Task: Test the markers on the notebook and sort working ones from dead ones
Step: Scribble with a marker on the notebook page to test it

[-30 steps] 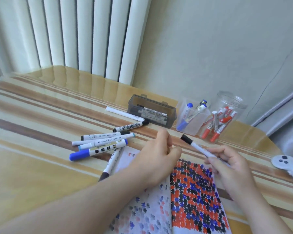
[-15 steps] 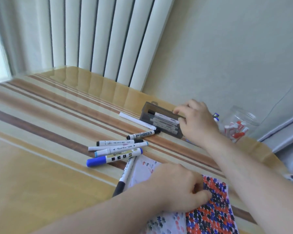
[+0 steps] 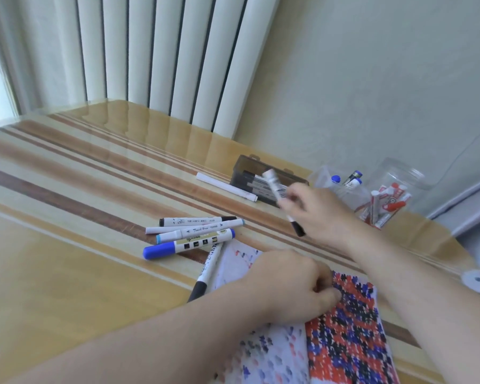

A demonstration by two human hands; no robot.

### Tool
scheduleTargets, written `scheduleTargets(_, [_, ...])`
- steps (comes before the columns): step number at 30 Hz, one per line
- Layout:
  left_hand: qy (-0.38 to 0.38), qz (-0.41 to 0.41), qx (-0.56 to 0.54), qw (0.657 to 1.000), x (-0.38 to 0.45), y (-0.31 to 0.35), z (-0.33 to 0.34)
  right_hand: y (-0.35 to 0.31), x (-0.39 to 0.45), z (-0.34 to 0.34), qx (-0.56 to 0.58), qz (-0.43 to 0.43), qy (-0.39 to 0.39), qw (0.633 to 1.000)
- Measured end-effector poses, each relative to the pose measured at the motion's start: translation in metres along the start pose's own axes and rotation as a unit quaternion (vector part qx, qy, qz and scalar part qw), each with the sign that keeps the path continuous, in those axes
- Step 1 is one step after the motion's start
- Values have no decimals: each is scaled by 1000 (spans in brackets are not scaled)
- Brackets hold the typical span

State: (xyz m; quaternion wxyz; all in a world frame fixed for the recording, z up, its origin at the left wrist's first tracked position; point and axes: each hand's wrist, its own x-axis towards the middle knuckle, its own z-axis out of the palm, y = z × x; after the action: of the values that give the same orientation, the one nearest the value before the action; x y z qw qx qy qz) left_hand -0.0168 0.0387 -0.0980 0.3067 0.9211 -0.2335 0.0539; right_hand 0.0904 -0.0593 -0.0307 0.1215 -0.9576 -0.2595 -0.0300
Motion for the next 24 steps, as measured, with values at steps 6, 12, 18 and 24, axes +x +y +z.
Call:
scheduleTargets(6, [37,-65,-90,993,0,4,-7,52,-113,-22,490,119,76,860])
scheduleTargets(12, [113,74,12,991,-6,11,8,45,-148,17,585,98,65,803])
scheduleTargets(18, [117,157,22,980,-2,9,12,47,-152,28,597,49,80,797])
scheduleTargets(24, [54,151,-30,987,-9,20,5,42,-155,24,680,16,31,732])
